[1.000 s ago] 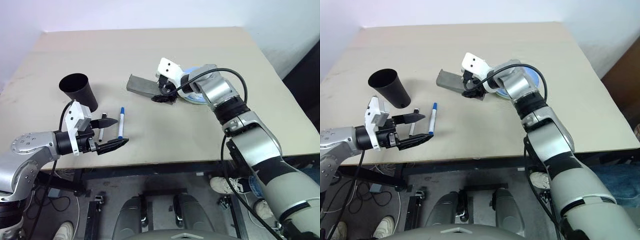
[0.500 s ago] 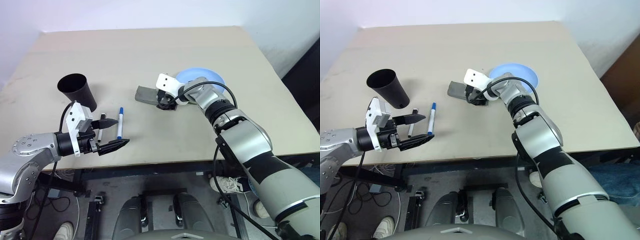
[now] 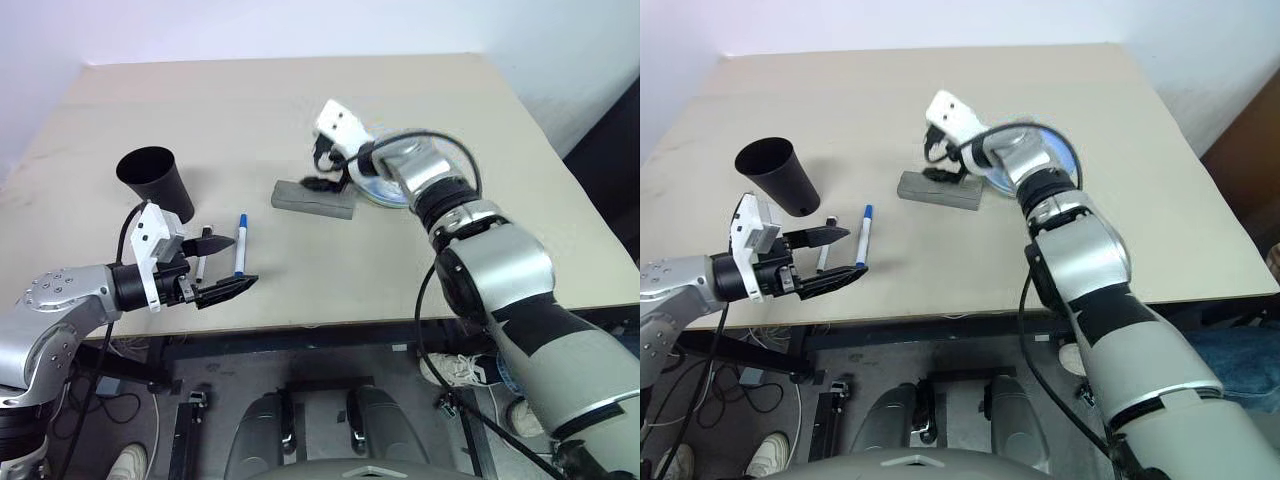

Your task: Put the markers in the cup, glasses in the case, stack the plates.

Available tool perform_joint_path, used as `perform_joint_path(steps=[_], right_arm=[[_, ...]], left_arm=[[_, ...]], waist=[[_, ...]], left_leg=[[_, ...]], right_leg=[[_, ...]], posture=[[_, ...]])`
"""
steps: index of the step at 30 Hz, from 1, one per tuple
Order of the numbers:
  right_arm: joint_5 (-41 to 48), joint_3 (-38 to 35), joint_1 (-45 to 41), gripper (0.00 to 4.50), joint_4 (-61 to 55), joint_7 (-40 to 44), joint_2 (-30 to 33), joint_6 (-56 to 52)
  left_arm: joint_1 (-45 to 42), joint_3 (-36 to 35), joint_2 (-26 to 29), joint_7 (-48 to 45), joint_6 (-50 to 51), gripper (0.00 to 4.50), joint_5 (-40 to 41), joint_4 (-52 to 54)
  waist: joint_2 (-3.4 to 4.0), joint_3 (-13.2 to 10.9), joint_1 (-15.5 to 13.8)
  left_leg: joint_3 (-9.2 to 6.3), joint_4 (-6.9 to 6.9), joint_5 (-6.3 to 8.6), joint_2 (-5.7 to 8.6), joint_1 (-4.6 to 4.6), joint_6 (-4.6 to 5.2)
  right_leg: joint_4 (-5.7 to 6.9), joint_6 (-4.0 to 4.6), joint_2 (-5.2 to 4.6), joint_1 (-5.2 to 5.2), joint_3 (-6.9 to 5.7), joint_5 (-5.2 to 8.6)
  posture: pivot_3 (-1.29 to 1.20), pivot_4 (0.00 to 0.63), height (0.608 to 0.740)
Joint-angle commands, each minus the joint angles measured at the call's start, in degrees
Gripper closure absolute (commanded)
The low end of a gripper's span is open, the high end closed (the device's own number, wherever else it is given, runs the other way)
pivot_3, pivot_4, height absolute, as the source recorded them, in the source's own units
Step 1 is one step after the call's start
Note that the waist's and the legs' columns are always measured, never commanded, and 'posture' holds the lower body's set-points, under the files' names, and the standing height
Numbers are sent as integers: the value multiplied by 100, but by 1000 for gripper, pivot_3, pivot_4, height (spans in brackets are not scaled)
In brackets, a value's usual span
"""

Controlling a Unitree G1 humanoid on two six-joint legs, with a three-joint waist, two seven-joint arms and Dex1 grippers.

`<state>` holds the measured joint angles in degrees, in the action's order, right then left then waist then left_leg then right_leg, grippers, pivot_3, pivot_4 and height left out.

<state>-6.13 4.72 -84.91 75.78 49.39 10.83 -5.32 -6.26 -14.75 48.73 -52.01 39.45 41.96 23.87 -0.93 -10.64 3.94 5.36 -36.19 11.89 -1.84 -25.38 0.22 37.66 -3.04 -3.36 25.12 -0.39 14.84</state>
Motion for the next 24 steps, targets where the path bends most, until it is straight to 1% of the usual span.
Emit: perform_joint_path(steps=[1, 5, 7, 10, 13, 16, 19, 24], right_arm=[[528, -455, -261, 32, -547, 444, 170, -514], [831, -556, 68, 32, -1481, 799, 337, -1101], [990, -588, 390, 32, -2215, 859, 452, -1475], [1170, -605, 867, 32, -3191, 801, 620, -2046], [1400, -561, 1354, 32, -4273, 980, 924, -2697], [1685, -385, 1776, 32, -5244, 1483, 1326, -3154], [1851, -311, 2045, 32, -5825, 1579, 1583, -3443], [2234, -635, 2713, 32, -6266, 1681, 2126, -3653]], left_arm=[[34, -251, 63, 46, -75, 0, -5, 79], [63, -312, -16, 230, -149, 0, -96, 57], [17, -295, -171, 538, -284, 0, -276, 16], [-22, -295, -425, 1060, -386, 0, -568, -23], [37, -279, -776, 1867, -516, 0, -1074, 147], [40, -396, -1054, 2366, -257, 0, -1027, 343], [127, -444, -1224, 2704, -130, 0, -1035, 571], [232, -585, -1839, 3630, -130, 0, -1180, 988]], waist=[[0, 0, -2], [0, 0, -3], [0, 0, -10], [-1, 1, -46], [-1, 0, -109], [-1, 0, -153], [-2, 1, -141], [-6, 2, -174]], left_leg=[[0, 0, 0, 0, 0, 0], [-1, -2, 0, 0, 1, 1], [-2, -2, 0, 0, 1, 1], [-4, -5, 0, 0, 2, 2], [-4, -7, -1, 0, 1, 3], [-3, -7, -1, 1, 0, 5], [-4, -8, -1, 0, 1, 6], [-7, -19, -2, -2, 7, 8]], right_leg=[[0, 0, 0, 0, 0, 0], [0, -1, 0, -1, 0, 0], [0, -1, 0, -3, 0, 0], [0, -2, -1, -6, -1, -1], [1, -6, -3, -6, -1, -3], [0, -8, -3, -5, 0, -4], [1, -9, -1, -5, 0, -5], [-1, -16, 2, -20, -1, -9]], posture=[[0, 150, 740], [0, 150, 740], [0, 150, 740], [0, 150, 740], [0, 150, 740], [0, 150, 740], [0, 150, 740], [0, 150, 740]])
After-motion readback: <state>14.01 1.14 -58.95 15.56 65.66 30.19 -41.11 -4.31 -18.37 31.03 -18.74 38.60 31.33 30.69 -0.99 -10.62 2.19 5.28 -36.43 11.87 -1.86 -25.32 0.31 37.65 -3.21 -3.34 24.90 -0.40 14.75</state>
